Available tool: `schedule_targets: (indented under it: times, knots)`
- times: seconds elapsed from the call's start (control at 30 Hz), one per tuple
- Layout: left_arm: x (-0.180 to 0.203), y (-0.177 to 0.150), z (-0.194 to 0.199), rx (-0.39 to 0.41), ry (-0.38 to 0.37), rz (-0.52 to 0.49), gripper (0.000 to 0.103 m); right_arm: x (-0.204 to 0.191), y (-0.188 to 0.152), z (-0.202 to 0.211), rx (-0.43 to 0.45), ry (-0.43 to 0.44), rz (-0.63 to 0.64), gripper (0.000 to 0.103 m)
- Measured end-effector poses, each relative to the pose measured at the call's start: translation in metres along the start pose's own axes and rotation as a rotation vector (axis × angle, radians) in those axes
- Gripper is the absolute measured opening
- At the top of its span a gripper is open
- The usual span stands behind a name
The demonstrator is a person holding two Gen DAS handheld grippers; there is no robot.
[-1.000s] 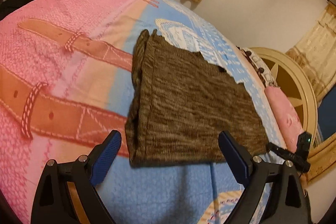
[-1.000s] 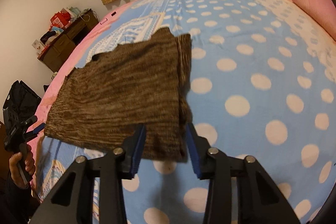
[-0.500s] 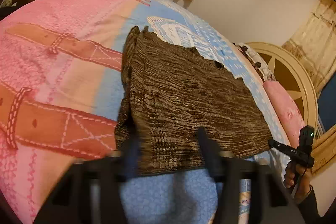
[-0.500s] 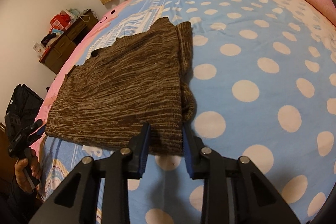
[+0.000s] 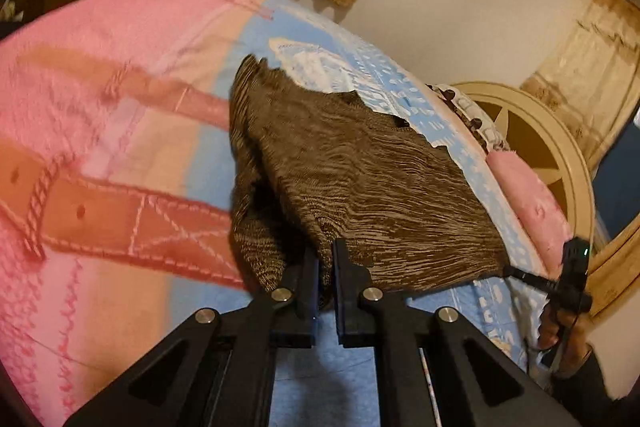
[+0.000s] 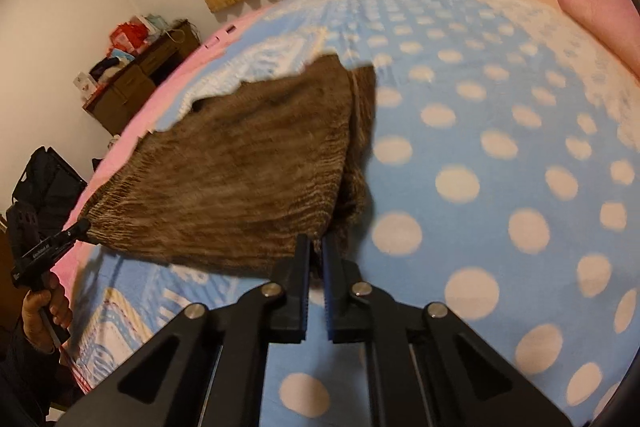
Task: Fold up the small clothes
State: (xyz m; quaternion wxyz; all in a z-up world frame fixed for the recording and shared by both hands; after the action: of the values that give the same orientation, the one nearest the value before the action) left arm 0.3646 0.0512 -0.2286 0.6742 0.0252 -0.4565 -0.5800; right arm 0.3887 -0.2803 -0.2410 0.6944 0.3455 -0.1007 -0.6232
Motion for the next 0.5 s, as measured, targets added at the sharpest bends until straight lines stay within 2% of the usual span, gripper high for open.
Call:
schedule_targets:
  times: [0.1, 0.23, 0.3, 0.33, 0.37, 0.4, 0.43, 0.47, 0.5]
  knots:
    - [-0.001, -0.001, -0.003, -0.009, -0.008, 0.001, 0.006, 0.003, -0.013, -0.005, -0.020, 0.006, -0.015, 0.008]
    - [-0.007, -0.005, -0.008, -0.030, -0.024, 0.035, 0.006, 0.003, -0.012, 0.002, -0.010, 0.000, -0.004, 0.008]
    - [-0.010, -0.006, -0.007, -0.032, -0.043, 0.058, 0.006, 0.007, -0.005, 0.006, 0.014, 0.001, -0.023, 0.015]
    - [-0.012, -0.006, -0.006, -0.031, -0.050, 0.066, 0.006, 0.010, -0.001, 0.007, 0.026, 0.003, -0.045, 0.025]
    - [-0.012, -0.007, -0.006, -0.031, -0.052, 0.067, 0.006, 0.015, 0.003, 0.008, 0.034, 0.008, -0.083, 0.059]
    - [-0.012, -0.007, -0.006, -0.029, -0.054, 0.064, 0.006, 0.017, 0.006, 0.008, 0.047, 0.007, -0.103, 0.082]
    - [-0.012, -0.008, -0.005, -0.029, -0.054, 0.062, 0.006, 0.019, 0.011, 0.010, 0.076, 0.005, -0.119, 0.082]
    - [-0.013, -0.008, -0.005, -0.029, -0.054, 0.062, 0.006, 0.017, 0.016, 0.010, 0.092, 0.013, -0.112, 0.076]
    - [-0.013, -0.008, -0.005, -0.031, -0.055, 0.063, 0.006, 0.015, 0.019, 0.008, 0.085, 0.010, -0.097, 0.061]
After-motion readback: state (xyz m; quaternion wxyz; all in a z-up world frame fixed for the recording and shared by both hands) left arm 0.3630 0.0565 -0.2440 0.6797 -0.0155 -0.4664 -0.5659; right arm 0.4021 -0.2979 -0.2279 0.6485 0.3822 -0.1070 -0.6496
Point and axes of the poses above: each gripper's, at about its wrist camera, not at the fingertips, and z roughly against the way its jaws point, x to its right, y to its top, the point moved 9 cm from there along -z, roughly the way its jaws point, and after that the axes turned 5 degrees about z, right-handed, at the moved point
